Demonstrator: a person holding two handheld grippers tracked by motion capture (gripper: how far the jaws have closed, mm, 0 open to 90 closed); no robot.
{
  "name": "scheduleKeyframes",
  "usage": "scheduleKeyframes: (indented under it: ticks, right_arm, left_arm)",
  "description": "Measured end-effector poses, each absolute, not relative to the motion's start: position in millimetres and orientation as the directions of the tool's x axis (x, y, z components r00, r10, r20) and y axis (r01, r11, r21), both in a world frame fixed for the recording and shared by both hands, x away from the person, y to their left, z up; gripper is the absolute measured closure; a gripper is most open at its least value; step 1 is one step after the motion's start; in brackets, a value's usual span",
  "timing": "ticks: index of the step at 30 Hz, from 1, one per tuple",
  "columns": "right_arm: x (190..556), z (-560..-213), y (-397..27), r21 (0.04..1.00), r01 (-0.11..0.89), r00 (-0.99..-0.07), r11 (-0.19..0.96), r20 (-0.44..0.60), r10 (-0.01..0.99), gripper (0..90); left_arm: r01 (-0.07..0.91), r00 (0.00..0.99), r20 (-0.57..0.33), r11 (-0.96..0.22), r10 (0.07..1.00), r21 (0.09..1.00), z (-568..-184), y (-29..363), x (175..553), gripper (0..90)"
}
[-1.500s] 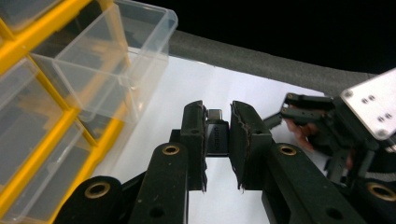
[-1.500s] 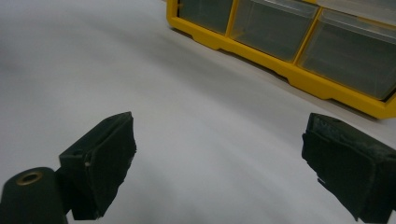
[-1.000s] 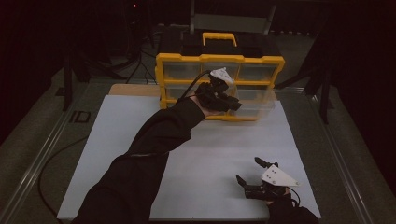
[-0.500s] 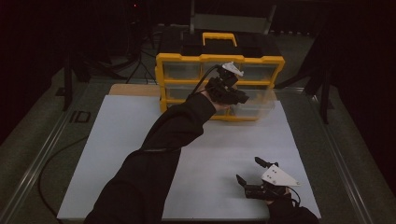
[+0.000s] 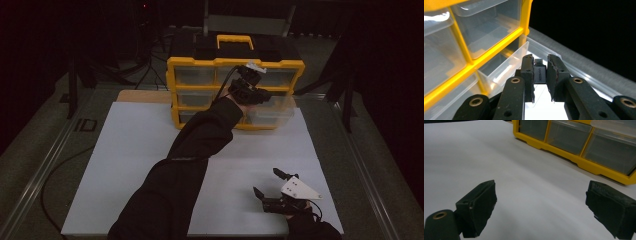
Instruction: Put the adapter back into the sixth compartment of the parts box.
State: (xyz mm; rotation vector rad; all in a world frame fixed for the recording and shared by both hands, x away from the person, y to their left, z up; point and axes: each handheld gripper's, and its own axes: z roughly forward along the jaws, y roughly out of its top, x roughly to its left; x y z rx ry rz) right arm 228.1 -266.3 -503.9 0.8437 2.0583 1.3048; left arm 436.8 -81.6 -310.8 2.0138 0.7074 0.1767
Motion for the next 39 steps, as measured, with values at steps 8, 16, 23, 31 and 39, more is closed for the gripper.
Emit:
scheduleKeyframes:
  ticks: [8,16,23,31,39]
  right_arm:
    - [228.0,-503.3,-266.9,0.922,0.210,-0.647,0.325,-0.119,0.753,9.5]
    - [227.9,-502.9,-267.5,0.924,0.212,-0.645,0.319,-0.113,0.755,9.5]
    - [227.7,-502.6,-268.9,0.924,0.213,-0.647,0.318,-0.110,0.754,9.5]
    - [227.7,-503.1,-268.1,0.924,0.213,-0.648,0.318,-0.110,0.753,9.5]
    - [227.8,-503.3,-268.2,0.923,0.213,-0.648,0.321,-0.112,0.753,9.5]
  left_arm:
    - [0.429,0.796,-0.172,-0.340,0.581,0.837,-317.7,-91.3,441.0,76.6]
    - [0.438,0.775,-0.149,-0.351,0.614,0.828,-325.6,-100.6,445.5,76.6]
    - [0.451,0.771,-0.126,-0.396,0.624,0.800,-335.2,-106.3,449.4,76.5]
    - [0.469,0.761,-0.118,-0.415,0.638,0.780,-341.3,-108.5,453.9,76.5]
    - [0.481,0.741,-0.100,-0.422,0.664,0.768,-333.5,-109.5,450.3,56.1]
